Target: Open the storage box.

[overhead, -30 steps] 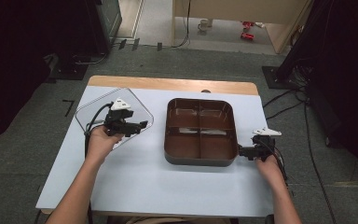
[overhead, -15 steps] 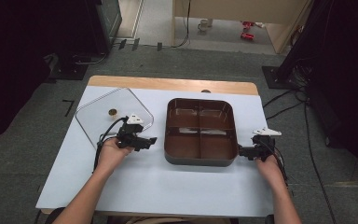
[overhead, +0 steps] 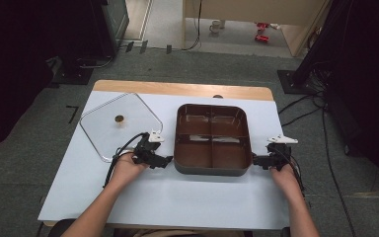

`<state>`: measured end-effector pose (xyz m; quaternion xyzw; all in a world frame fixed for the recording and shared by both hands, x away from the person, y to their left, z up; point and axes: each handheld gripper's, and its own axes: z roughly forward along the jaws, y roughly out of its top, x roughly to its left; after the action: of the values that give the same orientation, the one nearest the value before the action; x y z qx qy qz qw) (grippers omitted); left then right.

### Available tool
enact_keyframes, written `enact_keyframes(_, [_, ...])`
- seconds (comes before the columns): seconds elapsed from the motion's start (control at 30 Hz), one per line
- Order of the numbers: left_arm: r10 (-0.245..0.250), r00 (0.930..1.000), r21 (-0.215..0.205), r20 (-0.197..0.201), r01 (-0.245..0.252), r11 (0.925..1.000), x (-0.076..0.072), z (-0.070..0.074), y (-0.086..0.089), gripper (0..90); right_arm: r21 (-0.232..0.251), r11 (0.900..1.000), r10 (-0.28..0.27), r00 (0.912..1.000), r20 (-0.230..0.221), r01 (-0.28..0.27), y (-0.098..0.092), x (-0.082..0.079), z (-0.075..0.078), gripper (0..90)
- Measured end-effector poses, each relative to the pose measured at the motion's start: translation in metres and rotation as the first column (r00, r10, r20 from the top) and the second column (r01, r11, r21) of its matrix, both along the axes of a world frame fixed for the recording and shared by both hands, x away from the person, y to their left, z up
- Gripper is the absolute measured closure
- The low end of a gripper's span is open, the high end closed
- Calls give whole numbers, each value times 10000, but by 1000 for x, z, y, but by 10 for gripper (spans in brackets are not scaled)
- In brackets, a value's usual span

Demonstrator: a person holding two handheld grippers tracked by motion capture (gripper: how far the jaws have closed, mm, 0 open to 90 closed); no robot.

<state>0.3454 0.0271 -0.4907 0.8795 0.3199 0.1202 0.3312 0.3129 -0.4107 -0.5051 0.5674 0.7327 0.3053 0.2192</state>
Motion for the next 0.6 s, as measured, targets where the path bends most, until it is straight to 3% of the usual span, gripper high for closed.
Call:
enact_keyframes(0.17, [89,9997,-310,232,-82,9995,-3,-3,2,185,-15,10000,13,10000,12,-13,0,0,0,0])
enact_keyframes(0.4, [218,9990,-410,389,-202,9990,-6,-5,3,185,-15,10000,15,10000,13,-14,0,0,0,0])
enact_keyframes(0.6, [683,9955,-690,658,-637,9956,-12,-8,4,178,-11,10000,13,10000,12,-13,0,0,0,0])
